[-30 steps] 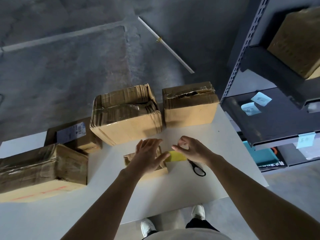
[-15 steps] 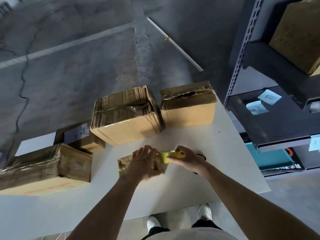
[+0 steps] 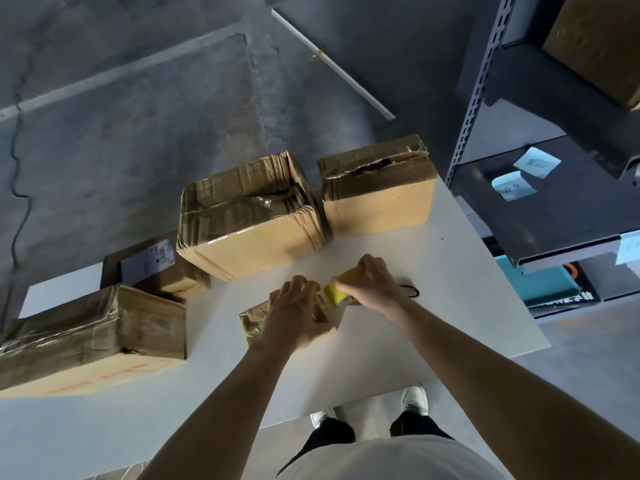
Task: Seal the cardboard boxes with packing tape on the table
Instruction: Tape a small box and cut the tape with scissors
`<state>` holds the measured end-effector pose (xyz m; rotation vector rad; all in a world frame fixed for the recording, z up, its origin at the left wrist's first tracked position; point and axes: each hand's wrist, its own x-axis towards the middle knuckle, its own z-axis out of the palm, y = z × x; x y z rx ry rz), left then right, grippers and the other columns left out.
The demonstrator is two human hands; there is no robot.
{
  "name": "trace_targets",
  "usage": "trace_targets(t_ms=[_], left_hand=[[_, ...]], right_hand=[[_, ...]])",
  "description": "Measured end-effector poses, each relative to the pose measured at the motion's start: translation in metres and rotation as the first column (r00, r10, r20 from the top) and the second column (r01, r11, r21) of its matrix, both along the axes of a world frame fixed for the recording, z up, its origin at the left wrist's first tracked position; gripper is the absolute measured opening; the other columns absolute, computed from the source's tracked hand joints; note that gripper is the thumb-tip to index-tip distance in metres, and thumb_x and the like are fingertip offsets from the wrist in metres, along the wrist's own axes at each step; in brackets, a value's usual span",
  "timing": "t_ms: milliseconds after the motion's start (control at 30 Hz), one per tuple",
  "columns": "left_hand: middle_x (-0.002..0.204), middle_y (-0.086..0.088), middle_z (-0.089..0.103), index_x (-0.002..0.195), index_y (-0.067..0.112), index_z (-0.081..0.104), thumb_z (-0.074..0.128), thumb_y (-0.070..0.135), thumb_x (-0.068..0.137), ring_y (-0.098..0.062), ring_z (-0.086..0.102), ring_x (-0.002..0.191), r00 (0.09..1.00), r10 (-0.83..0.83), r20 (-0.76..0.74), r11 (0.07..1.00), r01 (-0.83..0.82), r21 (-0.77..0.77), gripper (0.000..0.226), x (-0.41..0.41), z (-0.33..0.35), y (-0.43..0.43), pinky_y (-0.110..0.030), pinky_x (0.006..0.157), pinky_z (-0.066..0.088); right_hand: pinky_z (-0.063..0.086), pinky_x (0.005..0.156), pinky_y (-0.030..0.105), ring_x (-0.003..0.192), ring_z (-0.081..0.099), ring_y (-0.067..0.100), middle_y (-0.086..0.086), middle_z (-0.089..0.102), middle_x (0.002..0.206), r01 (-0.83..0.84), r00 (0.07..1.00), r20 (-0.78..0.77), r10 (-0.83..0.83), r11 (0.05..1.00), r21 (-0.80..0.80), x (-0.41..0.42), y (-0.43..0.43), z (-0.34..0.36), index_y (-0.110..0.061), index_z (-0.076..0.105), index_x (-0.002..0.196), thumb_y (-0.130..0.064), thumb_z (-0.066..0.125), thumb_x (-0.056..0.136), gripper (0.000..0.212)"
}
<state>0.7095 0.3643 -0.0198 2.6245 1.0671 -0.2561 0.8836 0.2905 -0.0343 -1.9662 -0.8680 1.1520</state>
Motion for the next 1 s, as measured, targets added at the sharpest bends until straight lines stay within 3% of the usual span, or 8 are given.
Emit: trace_targets(t_ms=[167,367,433,567,700,833,900,1000], left_hand=[[0.13,0.003,0.038,0.133,0.025,0.042,0.071,0.058,0.074,-0.018,0.04,0.123,1.0,-0.016,-0.005,1.0,0.016,0.01,0.074,-0.001,-0.001,-0.001,-0.036,0.106,0.032],[0.143,-0.003,0.031,0.144,0.023,0.034,0.07,0.069,0.071,-0.023,0.031,0.133,0.988,-0.042,-0.148,0.993,0.025,-0.115,0.093,0.009,0.009,0.012,-0.041,0.109,0.028],[0.149,-0.001,0.031,0.147,0.023,0.033,0.068,0.072,0.071,-0.022,0.029,0.138,0.994,-0.044,-0.101,0.986,0.027,-0.163,0.097,0.013,0.016,0.02,-0.041,0.113,0.025],[0.149,0.003,0.042,0.146,0.024,0.037,0.068,0.051,0.085,-0.016,0.034,0.139,0.992,-0.078,0.103,0.94,0.107,-0.323,0.074,0.028,0.028,0.032,-0.038,0.115,0.03],[0.14,0.002,0.054,0.137,0.026,0.049,0.057,0.021,0.098,-0.015,0.048,0.131,0.994,-0.064,0.093,0.836,0.105,-0.538,0.04,0.045,0.033,0.041,-0.038,0.11,0.039],[0.128,0.011,0.059,0.133,0.025,0.056,0.05,0.034,0.102,-0.008,0.053,0.121,0.995,0.055,0.081,0.674,0.023,-0.738,0.032,0.053,0.044,0.047,-0.037,0.104,0.039],[0.118,0.007,0.066,0.124,0.023,0.063,0.046,0.038,0.103,-0.01,0.06,0.11,0.989,0.103,0.104,0.682,0.006,-0.731,0.031,0.056,0.043,0.049,-0.037,0.099,0.045],[0.11,0.003,0.07,0.111,0.018,0.068,0.055,0.024,0.1,-0.01,0.064,0.103,0.989,0.079,0.121,0.715,0.028,-0.698,0.018,0.06,0.039,0.048,-0.035,0.094,0.052]], right_hand=[[0.041,0.084,0.027,0.11,0.042,0.022,0.001,0.033,0.11,-0.091,0.938,0.336,0.087,0.996,-0.004,0.001,0.009,-0.001,-0.01,0.043,0.12,-0.044,0.08,0.076,0.066],[0.039,0.084,0.03,0.108,0.04,0.021,0.005,0.037,0.117,-0.127,0.919,0.377,0.115,0.992,0.008,0.0,0.01,0.003,-0.01,0.041,0.124,-0.047,0.079,0.078,0.07],[0.038,0.08,0.03,0.106,0.041,0.021,0.002,0.037,0.112,-0.11,0.933,0.346,0.098,0.994,0.018,0.003,0.01,0.005,-0.013,0.04,0.123,-0.049,0.081,0.075,0.072],[0.036,0.077,0.027,0.103,0.045,0.019,0.001,0.04,0.111,-0.107,0.934,0.347,0.089,0.994,0.033,0.005,0.006,0.01,-0.015,0.04,0.119,-0.048,0.081,0.075,0.068],[0.039,0.079,0.024,0.109,0.048,0.021,0.006,0.044,0.121,-0.123,0.94,0.329,0.088,0.989,0.085,0.005,0.006,0.012,-0.014,0.038,0.126,-0.04,0.083,0.077,0.071],[0.038,0.082,0.026,0.117,0.048,0.024,0.008,0.043,0.133,-0.151,0.933,0.341,0.11,0.984,0.094,0.007,0.005,0.015,-0.015,0.036,0.135,-0.041,0.081,0.078,0.077],[0.04,0.084,0.027,0.119,0.047,0.024,0.008,0.042,0.136,-0.168,0.928,0.35,0.125,0.981,0.096,0.006,0.004,0.016,-0.015,0.034,0.139,-0.042,0.08,0.079,0.08],[0.045,0.095,0.035,0.12,0.047,0.027,0.01,0.041,0.137,-0.191,0.928,0.341,0.148,0.977,0.095,0.005,0.007,0.013,-0.016,0.032,0.141,-0.039,0.082,0.078,0.083]])
